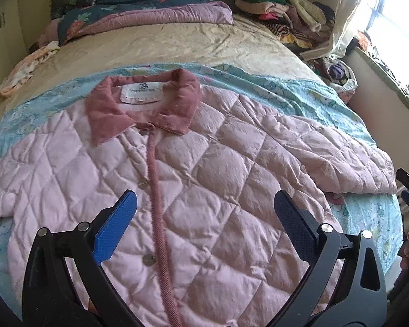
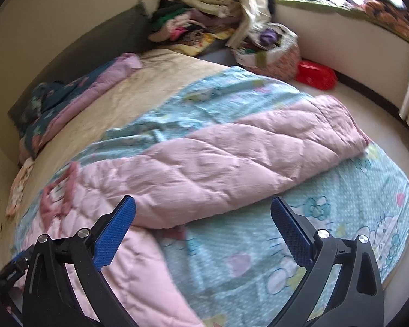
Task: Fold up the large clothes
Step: 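Move the right gripper to the jacket sleeve cuff and close on it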
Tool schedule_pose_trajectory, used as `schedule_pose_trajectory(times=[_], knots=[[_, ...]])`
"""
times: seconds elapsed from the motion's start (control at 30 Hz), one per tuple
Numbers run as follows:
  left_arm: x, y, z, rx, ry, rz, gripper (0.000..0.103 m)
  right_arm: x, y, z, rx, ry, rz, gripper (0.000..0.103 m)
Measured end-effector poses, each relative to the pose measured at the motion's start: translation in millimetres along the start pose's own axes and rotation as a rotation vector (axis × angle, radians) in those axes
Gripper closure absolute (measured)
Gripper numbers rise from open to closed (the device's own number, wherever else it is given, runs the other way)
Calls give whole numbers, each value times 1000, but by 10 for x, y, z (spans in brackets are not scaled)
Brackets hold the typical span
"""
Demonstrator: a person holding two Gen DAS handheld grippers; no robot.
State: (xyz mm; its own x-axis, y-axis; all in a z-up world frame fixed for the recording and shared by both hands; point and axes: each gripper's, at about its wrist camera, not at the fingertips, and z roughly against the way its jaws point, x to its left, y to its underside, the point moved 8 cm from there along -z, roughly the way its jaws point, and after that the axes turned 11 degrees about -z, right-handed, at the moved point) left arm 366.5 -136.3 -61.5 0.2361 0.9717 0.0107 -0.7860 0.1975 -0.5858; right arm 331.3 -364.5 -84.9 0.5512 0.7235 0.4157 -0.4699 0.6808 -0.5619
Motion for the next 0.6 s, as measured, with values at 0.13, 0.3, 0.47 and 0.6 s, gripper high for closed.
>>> schedule_pose_trajectory(times=[0.13, 0.3, 0.47, 0.6], knots=[[-39, -31, -140, 6, -39, -12, 9, -285, -107, -196, -2, 45, -52, 4], [-95, -28, -316, 29, -41, -12, 9, -658, -241, -440, 2, 100, -121, 4], [-174, -29, -468, 47, -21, -16, 9, -1085, -361, -730, 25, 146, -233, 4], [-208, -32, -559, 58, -6, -10, 9, -1349, -433, -933, 42, 153, -316, 4]])
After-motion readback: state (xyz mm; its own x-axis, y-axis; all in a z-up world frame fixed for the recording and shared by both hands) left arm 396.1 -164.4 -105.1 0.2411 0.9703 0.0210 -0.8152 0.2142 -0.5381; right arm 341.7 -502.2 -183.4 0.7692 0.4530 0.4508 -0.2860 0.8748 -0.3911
